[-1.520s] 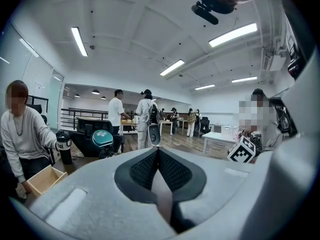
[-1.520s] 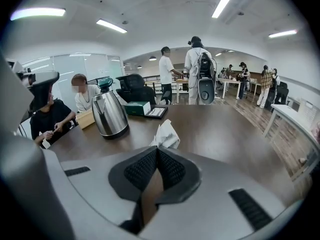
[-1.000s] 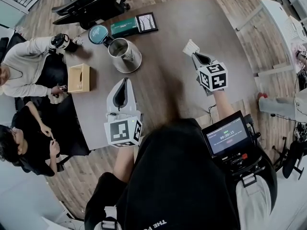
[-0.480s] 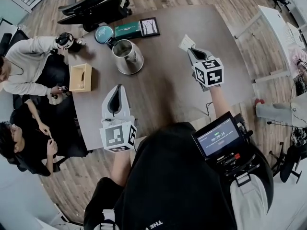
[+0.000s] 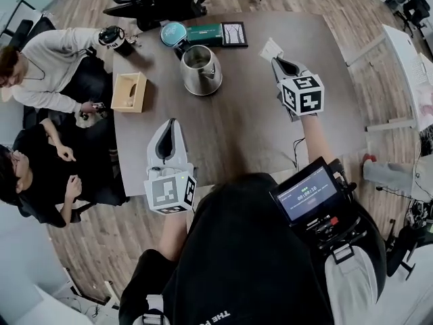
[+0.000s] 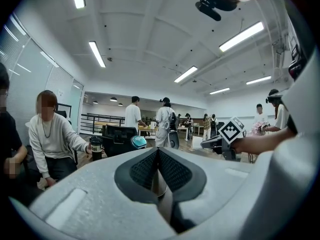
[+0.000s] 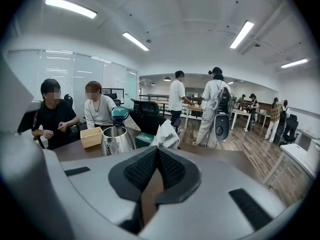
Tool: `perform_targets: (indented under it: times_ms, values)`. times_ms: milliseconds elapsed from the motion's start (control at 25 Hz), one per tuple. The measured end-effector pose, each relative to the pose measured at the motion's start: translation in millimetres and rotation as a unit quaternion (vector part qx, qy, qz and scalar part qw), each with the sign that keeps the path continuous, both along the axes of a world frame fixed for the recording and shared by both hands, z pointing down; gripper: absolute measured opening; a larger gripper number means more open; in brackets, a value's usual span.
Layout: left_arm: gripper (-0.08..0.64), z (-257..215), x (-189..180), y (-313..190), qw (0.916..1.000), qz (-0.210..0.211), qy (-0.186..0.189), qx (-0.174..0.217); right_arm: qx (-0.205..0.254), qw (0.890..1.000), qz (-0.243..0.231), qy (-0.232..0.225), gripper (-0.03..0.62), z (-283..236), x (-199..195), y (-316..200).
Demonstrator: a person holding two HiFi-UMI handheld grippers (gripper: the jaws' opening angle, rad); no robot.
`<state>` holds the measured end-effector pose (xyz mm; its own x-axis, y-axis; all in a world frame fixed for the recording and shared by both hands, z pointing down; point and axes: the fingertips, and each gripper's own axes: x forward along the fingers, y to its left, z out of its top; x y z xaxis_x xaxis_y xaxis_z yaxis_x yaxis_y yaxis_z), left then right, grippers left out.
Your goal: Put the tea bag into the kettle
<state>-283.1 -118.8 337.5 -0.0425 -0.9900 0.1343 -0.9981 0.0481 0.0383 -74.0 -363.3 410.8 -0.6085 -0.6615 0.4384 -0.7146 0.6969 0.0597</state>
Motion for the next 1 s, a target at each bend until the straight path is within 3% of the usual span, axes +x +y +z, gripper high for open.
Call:
perform_targets:
  times_ms: [600,1000]
  values:
    - [0.003,3,-48,50,0.9958,-0.091,0.002,-0.002,0.006,0.995,-0.095,0.000,0.009,-1,-104,13]
    - [0.002,22,-83,56,0.9897,-0.142,0.004,-0.014,-0.004,0.988,-0.152,0.002,0.009,24,-176,4]
